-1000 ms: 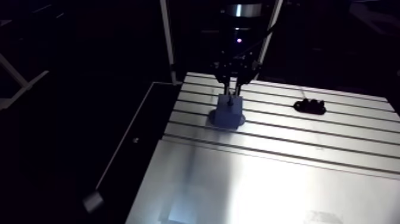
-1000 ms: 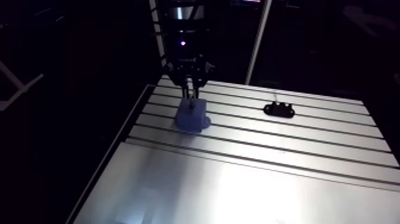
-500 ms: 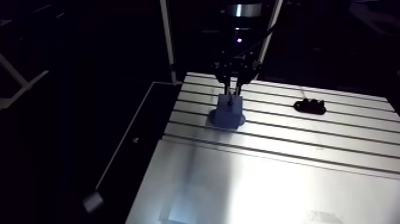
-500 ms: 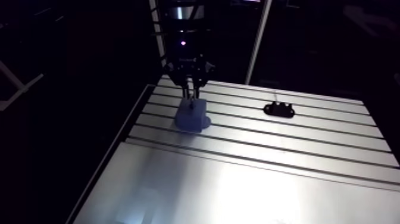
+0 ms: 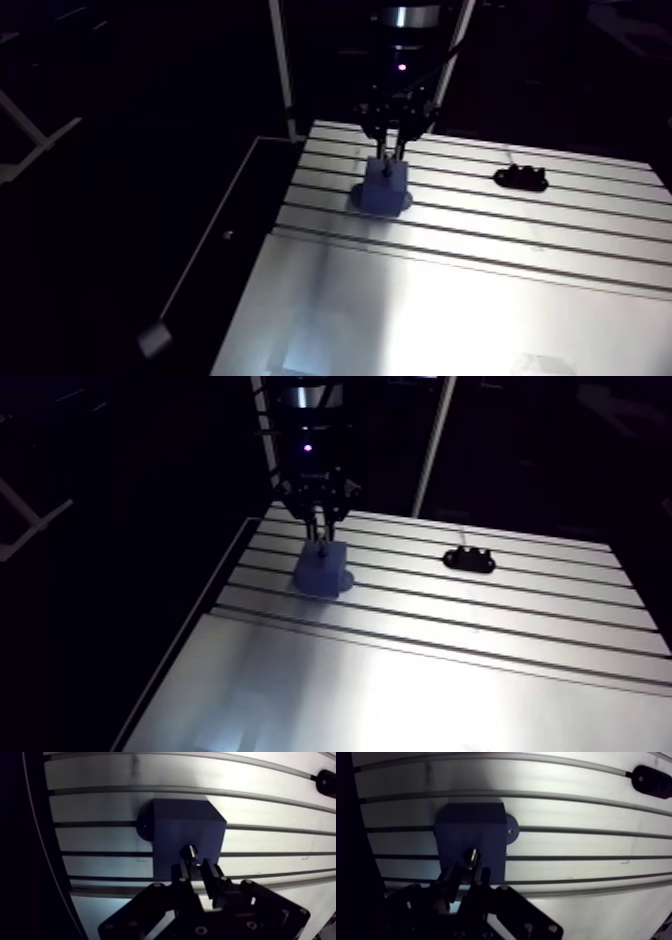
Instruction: Pick up the M10 bolt and insert it into the hex recess until seated.
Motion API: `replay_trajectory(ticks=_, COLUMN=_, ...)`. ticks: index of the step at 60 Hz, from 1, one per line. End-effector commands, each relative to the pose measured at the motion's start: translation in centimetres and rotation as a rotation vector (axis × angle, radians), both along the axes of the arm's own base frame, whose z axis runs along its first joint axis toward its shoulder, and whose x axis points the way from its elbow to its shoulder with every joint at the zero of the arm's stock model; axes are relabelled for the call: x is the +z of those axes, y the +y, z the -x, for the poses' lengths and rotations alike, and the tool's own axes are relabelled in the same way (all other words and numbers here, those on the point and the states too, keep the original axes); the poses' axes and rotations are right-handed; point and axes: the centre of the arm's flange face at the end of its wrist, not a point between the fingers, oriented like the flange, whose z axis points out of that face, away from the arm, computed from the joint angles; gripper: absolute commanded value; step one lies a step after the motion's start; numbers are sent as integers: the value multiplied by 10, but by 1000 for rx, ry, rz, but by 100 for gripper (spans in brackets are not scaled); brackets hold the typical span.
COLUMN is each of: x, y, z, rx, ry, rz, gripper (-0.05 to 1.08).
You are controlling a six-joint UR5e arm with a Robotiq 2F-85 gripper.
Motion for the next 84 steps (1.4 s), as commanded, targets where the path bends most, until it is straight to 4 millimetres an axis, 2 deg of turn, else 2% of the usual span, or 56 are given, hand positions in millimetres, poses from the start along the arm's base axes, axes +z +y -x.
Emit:
replay_trajectory(ticks=1, x=-1, y=0, z=0, rx=0, ry=-2, rz=0, gripper=75)
replay_trajectory(ticks=84, x=0, y=-2, z=-1, rx=3, ry=-1, rz=1, gripper=75)
